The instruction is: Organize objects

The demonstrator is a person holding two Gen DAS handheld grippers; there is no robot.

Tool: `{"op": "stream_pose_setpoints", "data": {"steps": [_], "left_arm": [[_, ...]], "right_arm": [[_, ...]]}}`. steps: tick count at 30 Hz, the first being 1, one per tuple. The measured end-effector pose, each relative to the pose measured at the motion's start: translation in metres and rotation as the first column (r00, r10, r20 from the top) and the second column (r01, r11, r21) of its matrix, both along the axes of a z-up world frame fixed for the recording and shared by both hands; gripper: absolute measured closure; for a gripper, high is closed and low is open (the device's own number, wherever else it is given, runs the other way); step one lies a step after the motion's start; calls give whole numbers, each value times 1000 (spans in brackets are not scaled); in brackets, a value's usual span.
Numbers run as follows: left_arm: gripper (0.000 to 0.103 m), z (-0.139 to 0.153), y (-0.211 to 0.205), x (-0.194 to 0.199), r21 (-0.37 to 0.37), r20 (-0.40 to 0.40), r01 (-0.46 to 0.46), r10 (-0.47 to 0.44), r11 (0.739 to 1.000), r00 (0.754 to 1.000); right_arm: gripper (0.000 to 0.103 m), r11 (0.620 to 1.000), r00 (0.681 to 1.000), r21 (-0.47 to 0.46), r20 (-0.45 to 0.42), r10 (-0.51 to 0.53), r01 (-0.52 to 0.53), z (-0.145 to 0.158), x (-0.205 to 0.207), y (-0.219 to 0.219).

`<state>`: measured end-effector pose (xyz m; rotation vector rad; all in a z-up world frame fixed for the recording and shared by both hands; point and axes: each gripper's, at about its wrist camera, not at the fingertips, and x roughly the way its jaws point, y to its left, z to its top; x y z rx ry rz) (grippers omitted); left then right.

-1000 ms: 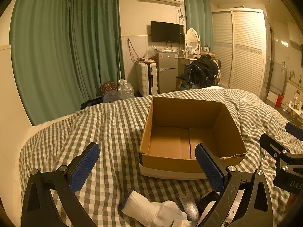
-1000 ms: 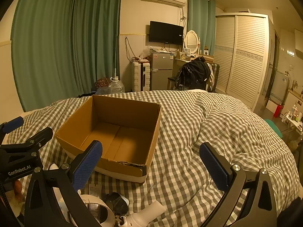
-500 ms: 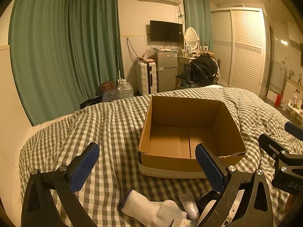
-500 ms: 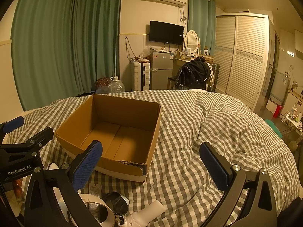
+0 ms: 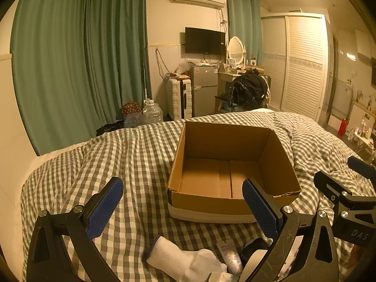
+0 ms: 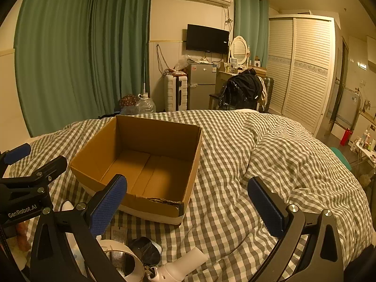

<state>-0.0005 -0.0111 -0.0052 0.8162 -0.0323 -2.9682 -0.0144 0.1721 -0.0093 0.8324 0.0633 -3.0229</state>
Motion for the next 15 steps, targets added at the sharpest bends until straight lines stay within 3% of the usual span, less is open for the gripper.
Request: {"op": "stream_pose_setpoints", "data": {"steps": [15], "left_arm": [[0,4,-1,4,-6,13,-15,15,1000,1000]], "right_arm": [[0,1000,1000,14,-23,18,-17,8,6,1]]}}
